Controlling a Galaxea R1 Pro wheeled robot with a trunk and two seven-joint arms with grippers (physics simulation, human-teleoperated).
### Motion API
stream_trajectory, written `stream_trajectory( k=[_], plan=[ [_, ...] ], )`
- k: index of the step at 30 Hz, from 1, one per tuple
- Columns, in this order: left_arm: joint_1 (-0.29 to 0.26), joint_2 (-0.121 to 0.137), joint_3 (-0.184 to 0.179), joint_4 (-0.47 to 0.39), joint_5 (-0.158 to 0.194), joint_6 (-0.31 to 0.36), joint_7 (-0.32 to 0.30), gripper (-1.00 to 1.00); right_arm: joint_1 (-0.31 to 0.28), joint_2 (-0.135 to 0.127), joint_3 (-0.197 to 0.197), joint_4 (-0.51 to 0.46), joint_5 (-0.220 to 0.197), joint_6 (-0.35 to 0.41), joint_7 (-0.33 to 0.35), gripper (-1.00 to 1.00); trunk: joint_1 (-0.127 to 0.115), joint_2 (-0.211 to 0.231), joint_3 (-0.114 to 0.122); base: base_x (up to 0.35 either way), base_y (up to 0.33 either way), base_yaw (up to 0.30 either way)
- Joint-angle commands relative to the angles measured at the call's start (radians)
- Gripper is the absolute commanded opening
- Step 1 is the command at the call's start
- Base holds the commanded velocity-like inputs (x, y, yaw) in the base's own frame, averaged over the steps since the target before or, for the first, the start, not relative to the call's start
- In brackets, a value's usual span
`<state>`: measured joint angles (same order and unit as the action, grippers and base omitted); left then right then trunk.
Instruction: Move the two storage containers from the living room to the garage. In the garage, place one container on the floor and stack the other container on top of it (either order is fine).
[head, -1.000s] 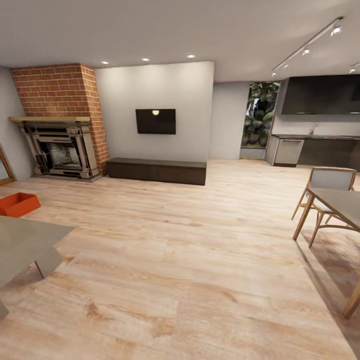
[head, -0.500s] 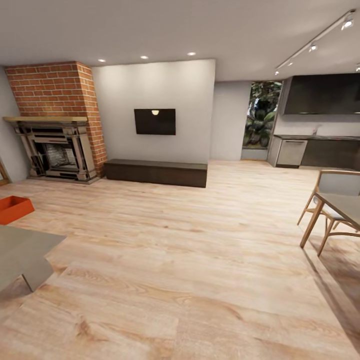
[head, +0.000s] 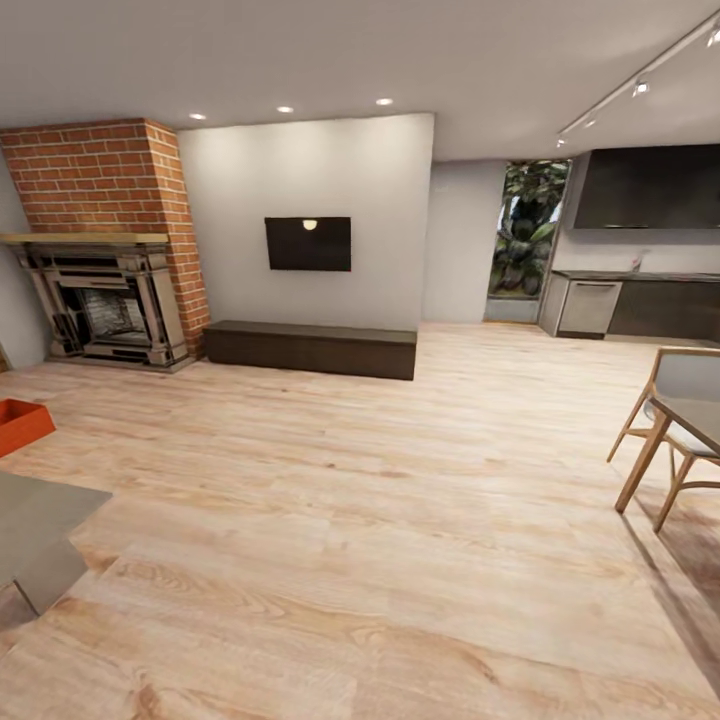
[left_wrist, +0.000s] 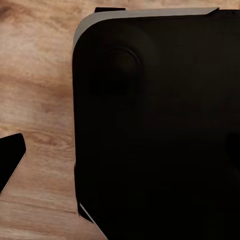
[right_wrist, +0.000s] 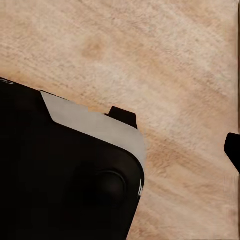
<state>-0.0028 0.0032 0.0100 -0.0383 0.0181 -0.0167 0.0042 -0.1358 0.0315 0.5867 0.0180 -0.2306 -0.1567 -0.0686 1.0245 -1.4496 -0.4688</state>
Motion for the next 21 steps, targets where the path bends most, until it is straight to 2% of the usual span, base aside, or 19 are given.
stream_trajectory(
  k=[1,21],
  plan=[
    [0.000,0.000,0.001,0.000,0.002,-0.002,0.000,1.00,-0.001,0.001,0.009,0.002,-0.009,-0.004,-0.002,1.00,0.001,0.000,-0.001,0.322,0.000,0.000],
    [0.000,0.001,0.001,0.000,0.002,-0.002,0.000,1.00,-0.001,0.000,0.009,0.002,-0.010,-0.004,-0.002,1.00,0.001,0.000,-0.001,0.322,0.000,0.000]
  ],
)
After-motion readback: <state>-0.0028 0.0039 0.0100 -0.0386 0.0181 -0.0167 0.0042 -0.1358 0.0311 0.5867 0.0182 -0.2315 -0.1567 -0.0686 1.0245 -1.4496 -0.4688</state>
